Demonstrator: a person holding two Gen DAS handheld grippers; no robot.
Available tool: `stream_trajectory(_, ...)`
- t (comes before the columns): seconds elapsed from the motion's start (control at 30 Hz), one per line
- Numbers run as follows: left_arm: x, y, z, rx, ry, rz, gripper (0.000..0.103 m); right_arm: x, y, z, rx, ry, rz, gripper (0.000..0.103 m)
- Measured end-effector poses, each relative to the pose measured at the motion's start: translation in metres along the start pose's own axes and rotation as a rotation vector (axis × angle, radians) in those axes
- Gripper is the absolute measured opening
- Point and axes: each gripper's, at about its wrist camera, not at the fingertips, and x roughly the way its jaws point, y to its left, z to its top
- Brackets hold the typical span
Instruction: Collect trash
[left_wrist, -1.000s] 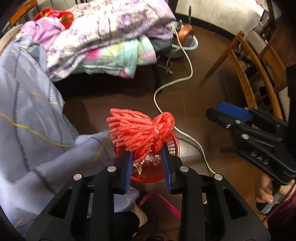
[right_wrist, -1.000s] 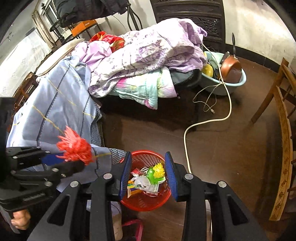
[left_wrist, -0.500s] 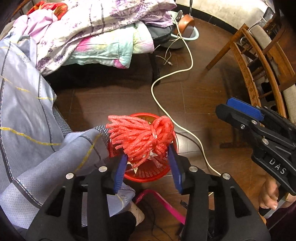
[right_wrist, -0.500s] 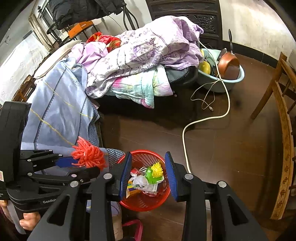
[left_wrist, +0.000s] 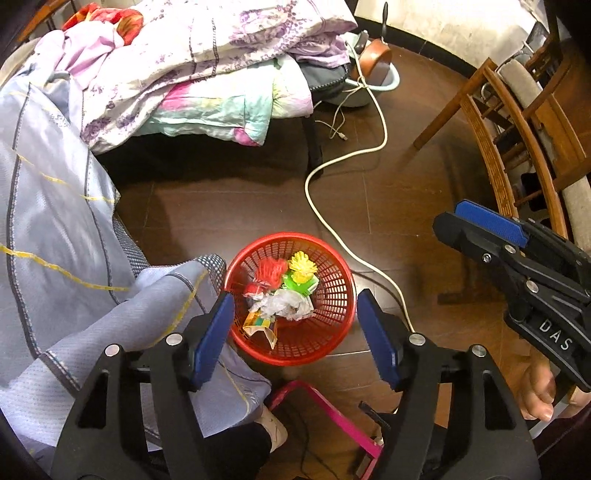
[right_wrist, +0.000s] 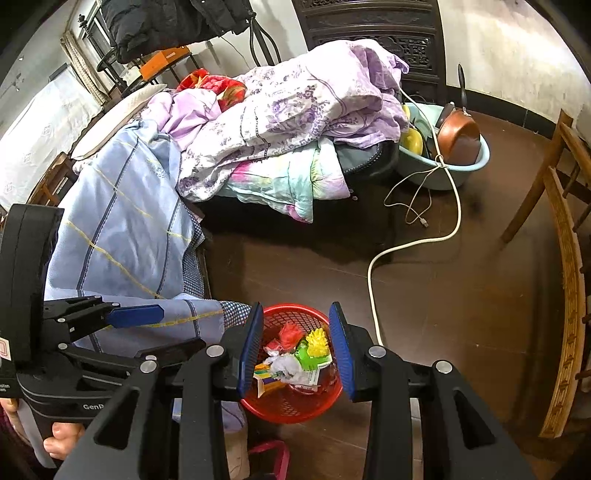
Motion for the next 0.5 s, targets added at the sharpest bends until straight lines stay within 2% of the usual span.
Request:
stream_trajectory(0.17,-0.016,0.001,-0.002,-0.014,-0.033,0.024,0.067,-0.009,0.006,0.005,-0.012,-0.007,0.008,0.037)
stream_trajectory(0.5,-0.076,-0.003,-0.018,-0.022,-0.165,0.08,0.067,-0.056,0.033,0.012,-0.061,-0.053,0.009,0.037)
